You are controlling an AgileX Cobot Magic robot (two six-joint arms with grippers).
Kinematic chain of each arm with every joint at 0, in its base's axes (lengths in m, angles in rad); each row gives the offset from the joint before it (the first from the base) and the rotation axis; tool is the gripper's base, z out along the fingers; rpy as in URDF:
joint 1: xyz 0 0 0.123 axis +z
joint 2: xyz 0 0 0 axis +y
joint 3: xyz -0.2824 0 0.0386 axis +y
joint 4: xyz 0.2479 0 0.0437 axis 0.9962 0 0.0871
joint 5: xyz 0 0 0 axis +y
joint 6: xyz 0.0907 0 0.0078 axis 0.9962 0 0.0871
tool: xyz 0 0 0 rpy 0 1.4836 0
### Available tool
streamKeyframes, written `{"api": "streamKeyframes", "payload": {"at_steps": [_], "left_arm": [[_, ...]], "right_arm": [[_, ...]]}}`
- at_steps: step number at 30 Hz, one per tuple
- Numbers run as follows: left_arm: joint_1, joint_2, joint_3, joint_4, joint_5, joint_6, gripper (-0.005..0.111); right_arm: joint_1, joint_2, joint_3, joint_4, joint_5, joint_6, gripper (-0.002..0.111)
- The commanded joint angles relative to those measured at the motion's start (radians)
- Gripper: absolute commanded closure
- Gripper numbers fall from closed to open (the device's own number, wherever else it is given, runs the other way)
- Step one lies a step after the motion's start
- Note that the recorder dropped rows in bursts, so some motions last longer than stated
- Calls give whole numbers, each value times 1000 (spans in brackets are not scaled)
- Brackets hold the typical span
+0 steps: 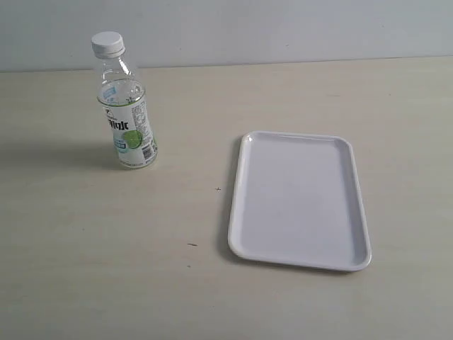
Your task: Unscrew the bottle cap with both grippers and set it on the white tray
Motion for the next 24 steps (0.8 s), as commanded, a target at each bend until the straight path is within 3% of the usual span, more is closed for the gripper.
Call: {"api": "streamKeyframes", "payload": {"at_steps": [1,18,24], "left_arm": [[2,-6,0,0,-12,-19,107],[2,8,0,126,-105,-14,107],[2,184,0,126,-306,-14,107]], "right_arm": [[-5,-7,4,1,-3,-1,108],[-5,-7,4,1,-3,-1,108],[-5,-7,4,1,-3,-1,108]]}}
